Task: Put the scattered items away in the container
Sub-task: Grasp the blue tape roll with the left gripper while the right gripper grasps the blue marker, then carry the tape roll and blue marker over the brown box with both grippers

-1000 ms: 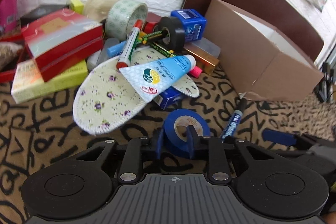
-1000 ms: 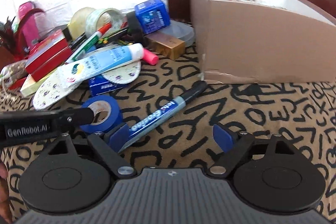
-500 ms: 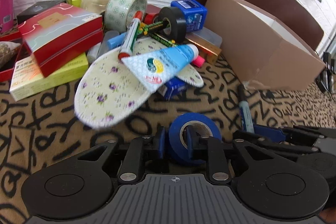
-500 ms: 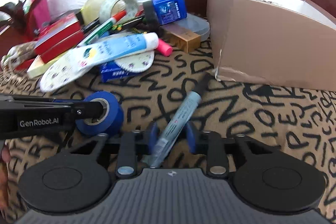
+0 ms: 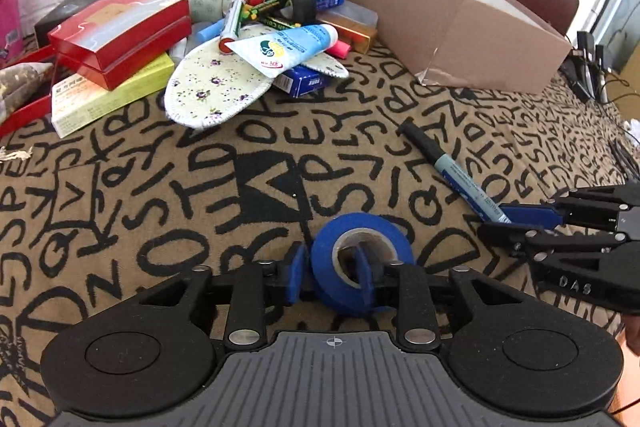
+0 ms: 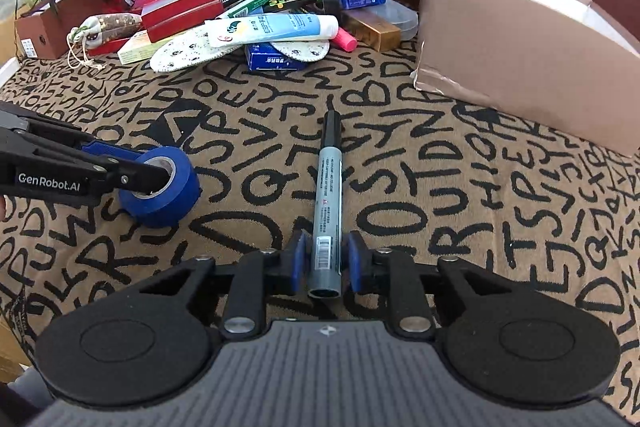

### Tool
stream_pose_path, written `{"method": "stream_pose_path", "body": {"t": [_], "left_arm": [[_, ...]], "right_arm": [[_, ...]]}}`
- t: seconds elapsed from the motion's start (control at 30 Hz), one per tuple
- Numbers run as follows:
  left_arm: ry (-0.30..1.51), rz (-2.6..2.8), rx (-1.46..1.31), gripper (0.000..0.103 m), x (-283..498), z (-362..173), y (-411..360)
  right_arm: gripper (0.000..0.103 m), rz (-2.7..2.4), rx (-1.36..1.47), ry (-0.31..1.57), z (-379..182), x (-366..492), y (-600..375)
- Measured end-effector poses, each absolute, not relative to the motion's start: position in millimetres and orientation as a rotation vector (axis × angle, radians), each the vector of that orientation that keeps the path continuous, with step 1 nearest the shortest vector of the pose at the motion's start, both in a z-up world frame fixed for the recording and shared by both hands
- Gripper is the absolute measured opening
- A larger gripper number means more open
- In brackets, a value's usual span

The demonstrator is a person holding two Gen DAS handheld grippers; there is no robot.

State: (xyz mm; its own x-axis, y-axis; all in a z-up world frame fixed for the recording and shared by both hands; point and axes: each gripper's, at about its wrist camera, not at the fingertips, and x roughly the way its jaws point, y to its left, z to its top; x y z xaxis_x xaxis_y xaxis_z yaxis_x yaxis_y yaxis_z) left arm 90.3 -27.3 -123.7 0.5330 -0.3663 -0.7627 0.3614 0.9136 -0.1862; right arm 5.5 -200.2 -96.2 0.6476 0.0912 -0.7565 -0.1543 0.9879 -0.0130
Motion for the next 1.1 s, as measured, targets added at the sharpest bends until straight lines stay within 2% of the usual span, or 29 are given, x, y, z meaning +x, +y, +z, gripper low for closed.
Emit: {"method": "stream_pose_path", "body": {"t": [0.07,0.13,0.17,0.2,0.3,0.4,0.43,0.47,0.5,0.57,0.63,0.67,0.77,0.83,0.97,1.1], "left_arm": [[0.903,-0.436,0.021,0.048,89,-124,-32],[0.896,-0.431,0.066,0.041,88,-125,-36],[0.894,-0.424,0.085,0.027,88,-125,-38],[0.894,-0.42,0.096,0.023,88,-124,-38],[0.9,-0.423,0.085,0.022,90,-126,-35],[0.889,-0.423,0.092,0.039,90,-127,-35],[0.883,-0.42,0.096,0.04,90,-128,-37],[0.879,-0.417,0.105,0.039,90,-128,-38],[0.876,-0.415,0.116,0.032,89,-128,-40],[0.874,-0.41,0.13,0.024,88,-128,-42],[0.874,-0.411,0.12,0.024,88,-128,-41],[0.874,-0.412,0.112,0.029,88,-129,-40],[0.861,-0.41,0.105,0.032,87,-130,-40],[0.852,-0.405,0.109,0.028,85,-130,-41],[0.851,-0.391,0.073,0.016,81,-126,-38],[0.855,-0.4,0.034,0.015,75,-120,-32]], "right_arm": [[0.033,0.134,-0.085,0.85,-97,7,-198],[0.033,0.134,-0.088,0.848,-99,9,-197],[0.033,0.136,-0.088,0.849,-99,10,-197],[0.033,0.137,-0.086,0.85,-99,10,-197],[0.033,0.137,-0.057,0.854,-99,12,-201],[0.033,0.136,-0.032,0.849,-101,15,-203],[0.033,0.136,-0.025,0.845,-101,15,-203],[0.033,0.135,-0.021,0.84,-102,16,-203],[0.033,0.133,-0.023,0.834,-102,16,-203],[0.024,0.131,-0.026,0.823,-103,14,-201],[0.023,0.128,-0.029,0.818,-103,13,-200],[0.023,0.126,-0.032,0.817,-103,13,-199],[0.023,0.122,-0.024,0.813,-104,14,-199],[0.018,0.123,-0.011,0.811,-104,15,-200],[0.018,0.14,0.094,0.813,-101,11,-208],[0.018,0.185,0.145,0.812,-99,-2,-210]]}}
